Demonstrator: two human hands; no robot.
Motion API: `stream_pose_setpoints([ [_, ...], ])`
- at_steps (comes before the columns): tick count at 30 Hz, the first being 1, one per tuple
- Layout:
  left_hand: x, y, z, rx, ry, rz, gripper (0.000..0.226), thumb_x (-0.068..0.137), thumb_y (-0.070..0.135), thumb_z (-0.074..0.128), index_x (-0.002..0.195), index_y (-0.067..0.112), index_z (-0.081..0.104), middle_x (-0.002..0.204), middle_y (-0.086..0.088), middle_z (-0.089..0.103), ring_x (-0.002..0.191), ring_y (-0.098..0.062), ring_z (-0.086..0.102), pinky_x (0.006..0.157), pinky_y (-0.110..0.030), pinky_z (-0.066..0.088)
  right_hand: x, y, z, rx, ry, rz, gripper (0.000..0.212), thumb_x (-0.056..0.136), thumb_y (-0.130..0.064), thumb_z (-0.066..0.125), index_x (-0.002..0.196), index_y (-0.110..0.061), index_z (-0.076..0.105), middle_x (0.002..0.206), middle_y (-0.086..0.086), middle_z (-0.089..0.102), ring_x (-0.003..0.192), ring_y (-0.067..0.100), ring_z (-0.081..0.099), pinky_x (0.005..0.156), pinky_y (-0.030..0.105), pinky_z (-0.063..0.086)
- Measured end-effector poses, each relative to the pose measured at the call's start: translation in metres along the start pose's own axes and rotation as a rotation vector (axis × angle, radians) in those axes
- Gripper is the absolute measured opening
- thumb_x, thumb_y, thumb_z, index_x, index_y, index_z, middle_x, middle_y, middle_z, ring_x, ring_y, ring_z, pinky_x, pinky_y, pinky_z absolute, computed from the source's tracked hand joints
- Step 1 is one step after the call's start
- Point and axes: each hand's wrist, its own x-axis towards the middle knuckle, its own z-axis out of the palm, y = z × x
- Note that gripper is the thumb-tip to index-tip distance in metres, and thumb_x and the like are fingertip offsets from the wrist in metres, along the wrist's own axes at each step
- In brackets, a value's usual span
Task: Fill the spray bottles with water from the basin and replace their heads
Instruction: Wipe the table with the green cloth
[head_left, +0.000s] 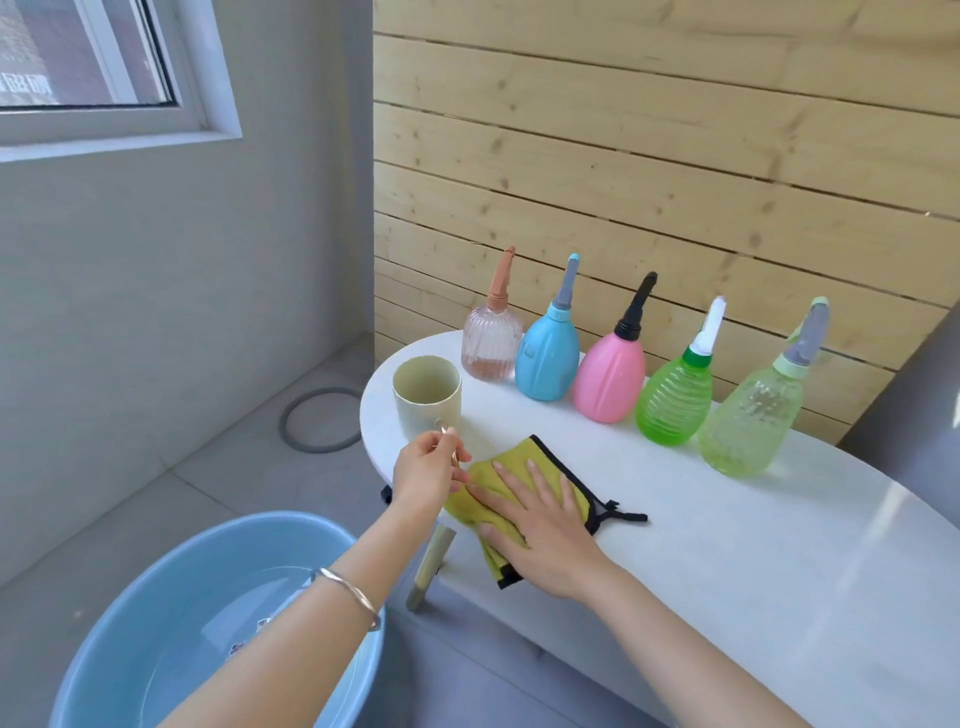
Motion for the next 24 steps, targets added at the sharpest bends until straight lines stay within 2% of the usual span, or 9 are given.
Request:
stream_pose_setpoints([
  [5,-0.002,-0.004,0.019,-0.099,0.014,-0.026,0.024,0.1,0.024,0.048,0.086,0.01,0.06,0.092,-0.003,0.071,0.062,-0.018,0.064,0.059,-0.024,0.05,0.005,-0.004,-0.005,0.098,-0.026,0.058,0.046,0.097,-0.056,0.024,0.142,-0.054,0.019,0.158,-0.018,0.0,0.146,0.02,-0.016,0.114,0.052,-0.014],
  [9,-0.001,0.001,0.03,-0.086,0.026,-0.036,0.021,0.099,0.029,0.051,0.096,0.011,0.061,0.098,0.002,0.072,0.047,-0.008,0.055,0.048,-0.017,0.043,0.011,-0.01,-0.005,0.205,0.085,0.137,0.049,0.096,-0.053,0.034,0.143,-0.039,0.029,0.156,-0.016,0.018,0.147,0.019,-0.005,0.116,0.05,-0.009],
  [12,0.003,0.006,0.033,-0.107,0.004,-0.054,0.022,0.098,0.031,0.054,0.099,0.01,0.061,0.098,0.0,0.07,0.041,-0.004,0.054,0.046,-0.016,0.044,0.014,-0.02,0.003,0.122,0.132,0.183,0.076,0.084,-0.074,0.027,0.146,-0.031,0.022,0.158,-0.011,0.012,0.147,0.024,-0.008,0.115,0.052,-0.01],
  [14,0.005,0.008,0.032,-0.114,0.001,-0.056,0.027,0.097,0.035,0.054,0.096,0.009,0.062,0.088,-0.003,0.068,0.045,-0.005,0.06,0.057,-0.02,0.053,0.015,-0.02,0.006,0.046,0.119,0.171,0.1,0.066,-0.088,0.008,0.149,-0.033,0.015,0.16,-0.009,0.001,0.146,0.029,-0.014,0.114,0.054,-0.012],
  [15,0.005,0.007,0.031,-0.117,0.006,-0.061,0.032,0.097,0.038,0.054,0.098,0.007,0.062,0.082,-0.004,0.067,0.049,-0.007,0.064,0.066,-0.025,0.057,0.015,-0.019,0.006,0.027,0.107,0.162,0.102,0.061,-0.087,0.001,0.149,-0.035,0.014,0.16,-0.009,-0.003,0.145,0.03,-0.016,0.113,0.055,-0.013],
  [17,0.001,0.006,0.028,-0.131,0.017,-0.062,0.038,0.098,0.039,0.05,0.101,0.002,0.059,0.082,-0.007,0.067,0.059,-0.01,0.068,0.073,-0.029,0.059,0.014,-0.016,0.005,0.023,0.092,0.148,0.099,0.061,-0.083,-0.003,0.148,-0.04,0.014,0.16,-0.008,-0.007,0.145,0.03,-0.018,0.113,0.055,-0.014],
  [20,-0.008,0.002,0.027,-0.161,0.069,-0.069,0.036,0.099,0.032,0.047,0.11,-0.001,0.054,0.093,-0.009,0.064,0.067,-0.014,0.067,0.057,-0.02,0.055,0.004,-0.01,0.007,0.016,0.08,0.15,0.079,0.076,-0.08,0.009,0.147,-0.045,0.015,0.16,-0.01,-0.008,0.145,0.028,-0.018,0.113,0.056,-0.014],
  [21,-0.011,0.0,0.027,-0.137,0.11,-0.061,0.034,0.099,0.03,0.047,0.114,-0.001,0.052,0.097,-0.01,0.064,0.068,-0.014,0.065,0.057,-0.02,0.054,0.0,-0.007,0.007,0.014,0.081,0.155,0.07,0.083,-0.075,0.014,0.147,-0.047,0.013,0.16,-0.01,-0.007,0.145,0.028,-0.018,0.113,0.055,-0.014],
  [24,-0.023,-0.006,0.033,0.009,0.179,0.075,0.022,0.098,0.023,0.047,0.115,0.009,0.045,0.104,-0.003,0.06,0.082,-0.018,0.061,0.075,-0.031,0.05,-0.023,0.01,0.007,0.008,0.093,0.176,0.064,0.088,-0.071,0.015,0.147,-0.048,0.009,0.159,-0.012,-0.006,0.145,0.026,-0.017,0.114,0.053,-0.014],
])
